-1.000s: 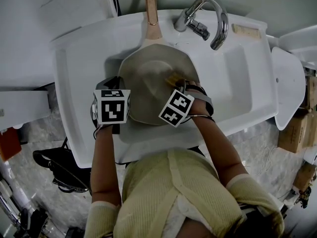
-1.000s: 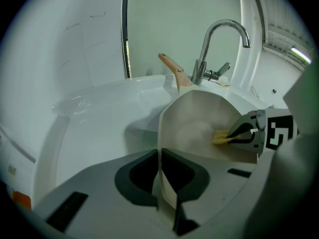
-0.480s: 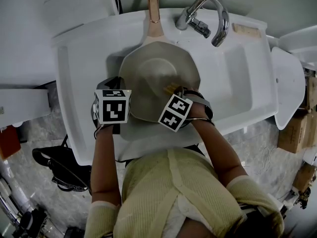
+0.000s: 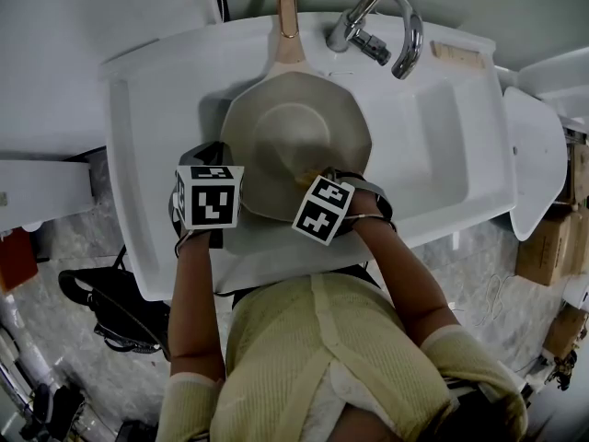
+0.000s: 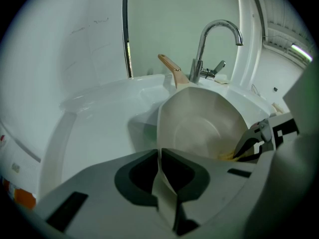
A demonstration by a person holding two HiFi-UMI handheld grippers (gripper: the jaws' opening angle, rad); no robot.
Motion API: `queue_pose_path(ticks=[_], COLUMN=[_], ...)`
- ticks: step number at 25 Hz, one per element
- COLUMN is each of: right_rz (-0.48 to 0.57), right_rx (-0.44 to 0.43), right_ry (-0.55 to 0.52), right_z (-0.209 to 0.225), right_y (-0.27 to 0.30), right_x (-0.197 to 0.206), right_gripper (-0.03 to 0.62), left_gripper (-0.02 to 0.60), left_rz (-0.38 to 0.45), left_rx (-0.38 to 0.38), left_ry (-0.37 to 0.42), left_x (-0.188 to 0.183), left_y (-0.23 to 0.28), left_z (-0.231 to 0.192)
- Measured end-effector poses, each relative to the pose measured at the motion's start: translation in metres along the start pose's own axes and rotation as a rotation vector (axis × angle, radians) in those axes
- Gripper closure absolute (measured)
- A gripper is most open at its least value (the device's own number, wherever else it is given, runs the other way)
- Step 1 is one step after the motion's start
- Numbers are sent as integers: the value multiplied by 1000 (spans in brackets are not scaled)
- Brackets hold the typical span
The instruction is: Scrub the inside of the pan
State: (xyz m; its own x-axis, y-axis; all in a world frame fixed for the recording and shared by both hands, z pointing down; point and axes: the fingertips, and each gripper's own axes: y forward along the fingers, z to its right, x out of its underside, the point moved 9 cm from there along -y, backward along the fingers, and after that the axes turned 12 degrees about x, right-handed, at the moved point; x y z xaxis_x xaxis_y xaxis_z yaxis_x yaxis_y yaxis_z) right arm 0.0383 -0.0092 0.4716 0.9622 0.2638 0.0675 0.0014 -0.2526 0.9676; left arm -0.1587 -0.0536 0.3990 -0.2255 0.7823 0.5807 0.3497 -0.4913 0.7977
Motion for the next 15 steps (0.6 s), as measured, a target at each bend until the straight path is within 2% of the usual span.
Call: queue_pose_path(ticks=[15], right_rz=[79], right_rx=[-143], right_ry=[-23], right_z=[-25], right_y=[-15], right_x=[-15], right_gripper=[540], left_gripper=[506], left_rz=[25], left_rx=[-27], left_ry=[-27], left_x=[22], left_y=[-22], left_z=[6])
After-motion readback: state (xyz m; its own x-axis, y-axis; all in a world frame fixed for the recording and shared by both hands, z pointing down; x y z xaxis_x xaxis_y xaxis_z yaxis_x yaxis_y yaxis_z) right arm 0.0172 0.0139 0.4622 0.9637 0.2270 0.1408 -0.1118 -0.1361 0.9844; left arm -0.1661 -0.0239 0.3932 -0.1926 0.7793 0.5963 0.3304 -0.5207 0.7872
